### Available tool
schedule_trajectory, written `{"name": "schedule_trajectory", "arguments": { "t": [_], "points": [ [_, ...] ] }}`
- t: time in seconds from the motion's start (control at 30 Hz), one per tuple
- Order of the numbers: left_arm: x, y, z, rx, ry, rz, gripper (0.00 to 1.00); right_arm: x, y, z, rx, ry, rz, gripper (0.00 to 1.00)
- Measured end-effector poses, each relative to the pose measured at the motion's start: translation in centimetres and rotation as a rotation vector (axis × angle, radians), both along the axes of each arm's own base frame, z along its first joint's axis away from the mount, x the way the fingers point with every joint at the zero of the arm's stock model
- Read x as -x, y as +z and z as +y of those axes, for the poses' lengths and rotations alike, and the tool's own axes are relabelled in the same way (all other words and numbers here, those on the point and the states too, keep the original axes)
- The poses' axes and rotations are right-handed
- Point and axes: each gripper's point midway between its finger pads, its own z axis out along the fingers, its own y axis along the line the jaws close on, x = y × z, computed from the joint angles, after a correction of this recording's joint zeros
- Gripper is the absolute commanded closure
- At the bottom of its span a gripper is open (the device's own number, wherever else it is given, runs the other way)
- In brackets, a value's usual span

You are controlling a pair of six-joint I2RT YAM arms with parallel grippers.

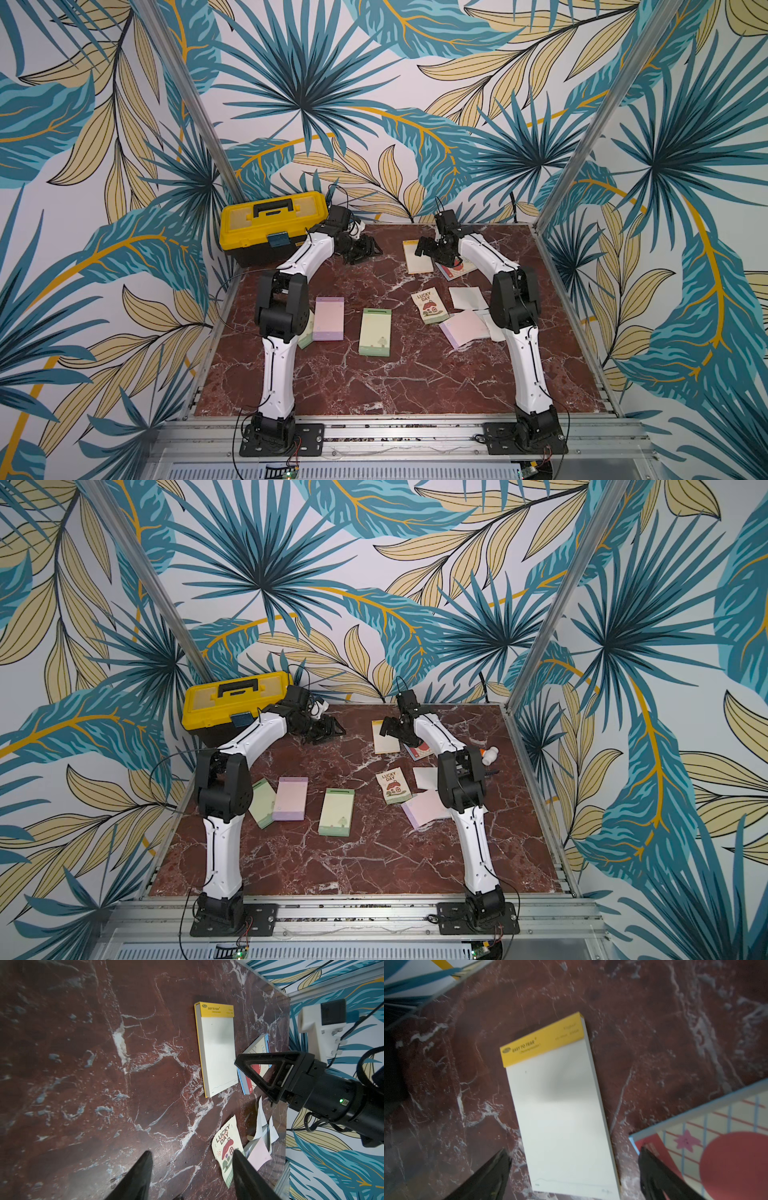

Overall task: Tear off pages from different memo pads
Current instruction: Move the memo pad to the center of the board.

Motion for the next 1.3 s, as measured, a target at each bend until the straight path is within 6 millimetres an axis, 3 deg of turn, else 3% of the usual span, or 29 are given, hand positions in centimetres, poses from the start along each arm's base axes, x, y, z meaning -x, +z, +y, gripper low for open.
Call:
{"name": "schedule_trajectory", "arguments": {
  "t": [0.1,0.23,0.43,0.67,1.0,1.3],
  "points": [
    [-0.4,-0.8,0.1,0.007,0.0,0.011,0.37,-1.0,-1.4,0.5,-0.019,0.01,-0.02,0.05],
    [-0.4,-2.2,0.3,0.008,0.001,0.042,0.37,-2.1,-1.2,1.4,-0.057,0.029,-0.061,0.05],
    [-1.2,-2.2,0.2,0.023,0.011,0.05,0.38,-2.8,-1.1,3.1,-0.092,0.111,-0.095,0.09],
    [-1.4,-2.8,-0.1,0.051,0.038,0.118,0.41,-1.2,-1.2,6.2,-0.106,0.244,-0.094,0.11],
    [0.0,-6.8,0.3,0.036,0.06,0.273,0.36,2.4,-1.4,12.7,-0.156,0.395,-0.108,0.12],
    [-1.3,-6.2,2.2,0.068,0.086,0.238,0.35,2.3,-0.8,12.7,-0.275,0.226,-0.087,0.07]
  ]
}}
